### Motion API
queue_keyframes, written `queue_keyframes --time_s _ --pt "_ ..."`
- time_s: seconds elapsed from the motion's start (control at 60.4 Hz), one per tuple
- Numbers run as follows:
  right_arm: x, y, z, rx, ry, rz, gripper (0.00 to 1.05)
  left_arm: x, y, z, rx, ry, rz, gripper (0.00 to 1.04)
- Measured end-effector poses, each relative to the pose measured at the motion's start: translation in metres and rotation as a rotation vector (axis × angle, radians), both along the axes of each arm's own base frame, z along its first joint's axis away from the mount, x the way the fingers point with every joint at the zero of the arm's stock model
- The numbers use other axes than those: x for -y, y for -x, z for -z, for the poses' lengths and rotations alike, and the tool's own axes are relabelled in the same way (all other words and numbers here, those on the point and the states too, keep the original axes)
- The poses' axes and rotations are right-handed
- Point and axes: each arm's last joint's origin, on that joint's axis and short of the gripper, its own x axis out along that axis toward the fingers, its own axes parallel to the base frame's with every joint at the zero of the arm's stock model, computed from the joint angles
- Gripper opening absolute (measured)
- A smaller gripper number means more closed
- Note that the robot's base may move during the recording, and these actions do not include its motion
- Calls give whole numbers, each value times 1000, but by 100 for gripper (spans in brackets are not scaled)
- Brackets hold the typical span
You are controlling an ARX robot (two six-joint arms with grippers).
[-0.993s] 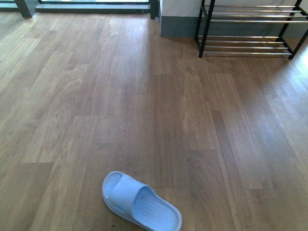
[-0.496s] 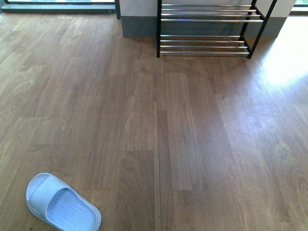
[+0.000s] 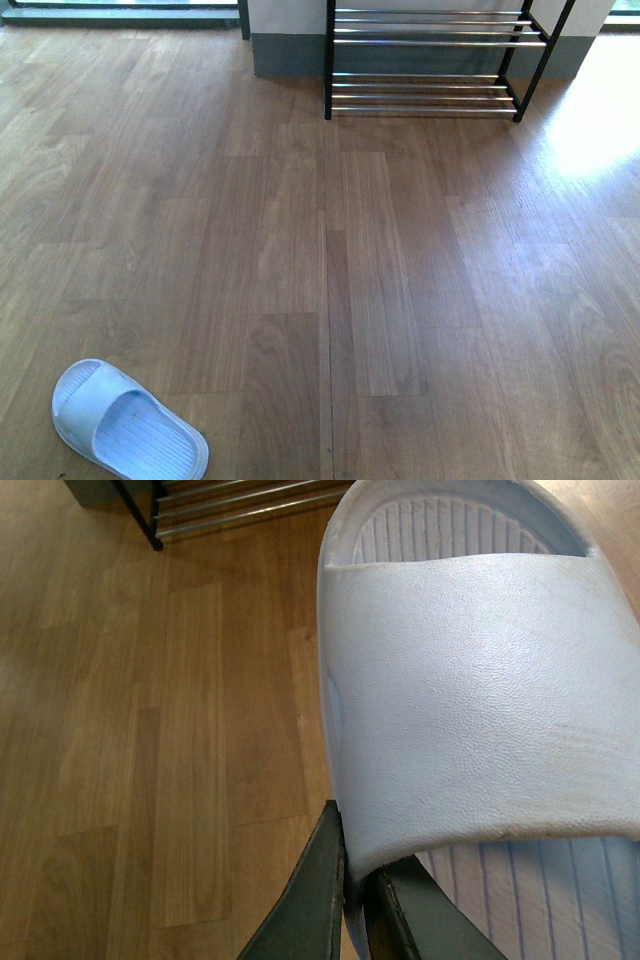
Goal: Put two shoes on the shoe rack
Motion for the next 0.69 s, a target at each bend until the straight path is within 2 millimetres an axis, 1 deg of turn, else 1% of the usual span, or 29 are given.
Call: queue_keyframes --time_s 0.05,0.083,0.099,0.165,0.182,0.215,0.248,0.265,0.331,0.347,0.43,0.447,0.48,0.529,0.695 --pt "0 0 0 0 0 0 2 0 -8 20 -36 2 6 95" --pt "0 0 0 0 0 0 2 1 -12 27 -46 6 11 95" --pt "0 0 0 0 0 0 2 1 -15 35 -54 13 16 95" --pt "0 0 0 0 0 0 2 2 -24 55 -77 19 24 95" --pt "0 0 0 0 0 0 2 2 -26 63 -87 19 25 95" --pt "0 0 0 0 0 0 2 2 -30 75 -107 25 30 95" --pt "0 0 0 0 0 0 2 2 -31 83 -121 32 37 95" --pt "0 0 0 0 0 0 2 3 -33 91 -139 37 42 95" --pt "0 0 0 0 0 0 2 3 -35 109 -185 40 57 95" --pt "0 0 0 0 0 0 2 4 -36 117 -204 41 67 95" --pt "0 0 0 0 0 0 2 6 -41 136 -252 48 99 95" --pt "0 0 0 0 0 0 2 7 -43 143 -267 47 105 95" --pt "0 0 0 0 0 0 2 8 -45 149 -279 45 112 95" --pt "0 0 0 0 0 0 2 10 -51 163 -301 43 123 95" --pt "0 0 0 0 0 0 2 14 -72 191 -327 11 121 95"
